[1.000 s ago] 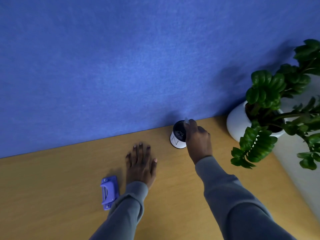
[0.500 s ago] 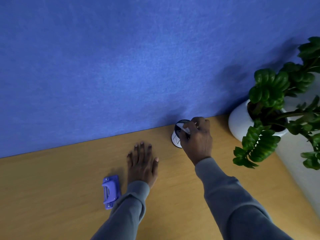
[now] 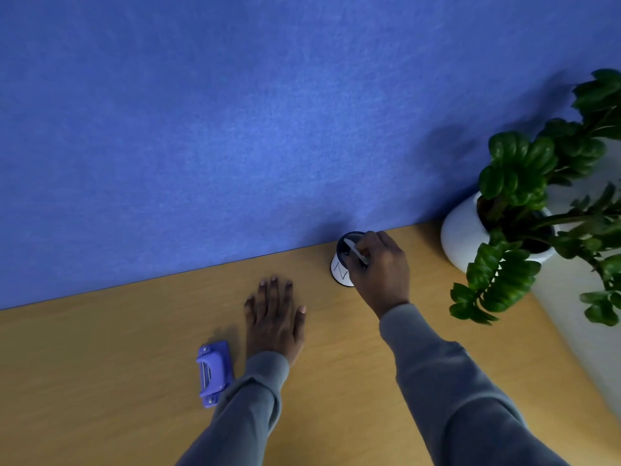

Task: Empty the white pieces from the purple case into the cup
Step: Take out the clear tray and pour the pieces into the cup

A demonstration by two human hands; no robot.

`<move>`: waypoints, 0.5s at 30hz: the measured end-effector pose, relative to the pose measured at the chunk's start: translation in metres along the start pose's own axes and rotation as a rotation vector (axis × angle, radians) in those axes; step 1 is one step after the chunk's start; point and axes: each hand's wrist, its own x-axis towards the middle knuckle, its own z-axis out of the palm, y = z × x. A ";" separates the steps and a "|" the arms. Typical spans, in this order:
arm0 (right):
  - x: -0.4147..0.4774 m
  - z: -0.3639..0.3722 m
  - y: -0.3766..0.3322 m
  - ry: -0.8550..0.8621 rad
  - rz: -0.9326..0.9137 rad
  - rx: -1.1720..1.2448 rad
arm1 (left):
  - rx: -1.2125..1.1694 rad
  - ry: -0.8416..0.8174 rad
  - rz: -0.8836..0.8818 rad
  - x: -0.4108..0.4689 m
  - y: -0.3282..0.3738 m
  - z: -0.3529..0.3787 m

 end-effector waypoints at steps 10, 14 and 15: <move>-0.001 -0.015 0.004 0.222 0.344 0.281 | 0.002 0.002 0.008 0.001 -0.001 0.002; -0.007 -0.023 0.004 0.280 0.768 0.630 | 0.009 -0.011 0.004 0.000 -0.001 -0.002; -0.008 -0.027 0.002 0.279 0.865 0.772 | 0.004 -0.010 0.004 0.000 0.000 -0.003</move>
